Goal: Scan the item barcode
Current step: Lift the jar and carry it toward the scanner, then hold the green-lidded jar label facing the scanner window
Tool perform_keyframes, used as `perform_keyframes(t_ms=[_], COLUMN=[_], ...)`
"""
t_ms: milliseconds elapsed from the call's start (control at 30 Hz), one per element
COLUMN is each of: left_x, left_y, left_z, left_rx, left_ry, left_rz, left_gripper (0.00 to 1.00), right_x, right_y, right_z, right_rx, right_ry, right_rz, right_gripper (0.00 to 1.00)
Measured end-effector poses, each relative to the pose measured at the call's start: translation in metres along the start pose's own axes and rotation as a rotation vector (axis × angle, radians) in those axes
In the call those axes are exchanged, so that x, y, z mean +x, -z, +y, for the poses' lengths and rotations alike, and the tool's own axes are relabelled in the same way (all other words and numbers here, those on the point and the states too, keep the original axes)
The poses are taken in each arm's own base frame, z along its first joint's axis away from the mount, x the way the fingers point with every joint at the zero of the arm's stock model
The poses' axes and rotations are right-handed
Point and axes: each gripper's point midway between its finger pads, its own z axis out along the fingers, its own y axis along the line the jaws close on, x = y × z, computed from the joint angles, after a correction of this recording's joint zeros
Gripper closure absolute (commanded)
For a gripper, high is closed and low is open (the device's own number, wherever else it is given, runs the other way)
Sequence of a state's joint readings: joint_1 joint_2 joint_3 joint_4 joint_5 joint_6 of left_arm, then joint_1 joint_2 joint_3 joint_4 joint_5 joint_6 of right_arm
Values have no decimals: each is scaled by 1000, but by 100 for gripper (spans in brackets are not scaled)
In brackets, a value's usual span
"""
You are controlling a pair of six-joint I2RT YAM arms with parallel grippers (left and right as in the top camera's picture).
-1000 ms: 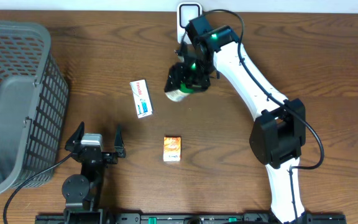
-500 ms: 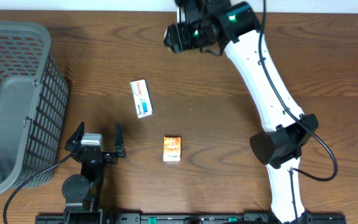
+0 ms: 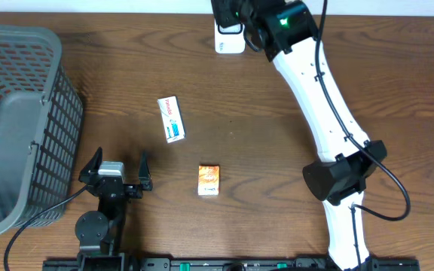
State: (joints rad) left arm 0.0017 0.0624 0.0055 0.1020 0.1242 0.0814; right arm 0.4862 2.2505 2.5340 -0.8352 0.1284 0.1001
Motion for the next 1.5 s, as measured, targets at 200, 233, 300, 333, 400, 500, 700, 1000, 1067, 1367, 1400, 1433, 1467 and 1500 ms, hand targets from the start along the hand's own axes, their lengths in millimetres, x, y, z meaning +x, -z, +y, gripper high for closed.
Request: perform_keyframes(t_ms=[200,233,300,333,400,500,700,1000,1067,1367,1400,1433,1467,1500], left_x=[0,0,0,0,0,0,0,0,0,0,0,0,0,0], left_y=[0,0,0,0,0,0,0,0,0,0,0,0,0,0], left_z=[0,0,0,0,0,0,0,0,0,0,0,0,0,0], left_rx=[0,0,0,0,0,0,0,0,0,0,0,0,0,0], left_ry=[0,0,0,0,0,0,0,0,0,0,0,0,0,0], left_rz=[0,0,0,0,0,0,0,0,0,0,0,0,0,0], left_gripper=[4,4,4,4,4,4,4,4,4,4,4,4,4,4], right_x=[8,11,14,17,20,21,22,53,63,87,89,91,95,97], right_y=[-41,-47,-57,-61,-68,-75,-91,-138,-148,-169,-170,-171,-173,-174], right_z=[-6,-7,-10,-11,-14,-17,-30,-46,-46,-47,-48,-48,-49,-49], right_rx=[31,40,61,71,86,98,117,150,151,164,168,170,173,176], right_ry=[-8,-10,-16,-18,-23,-32,-53,-66,-64,-63,-63,-62,-61,-61], right_rz=[-81,-94,-123,-133,-158,-198,-263,-278,-269,-257,-253,-248,-240,-235], right_gripper=[49,49,49,49,50,50,48,46,46,44,44,44,44,44])
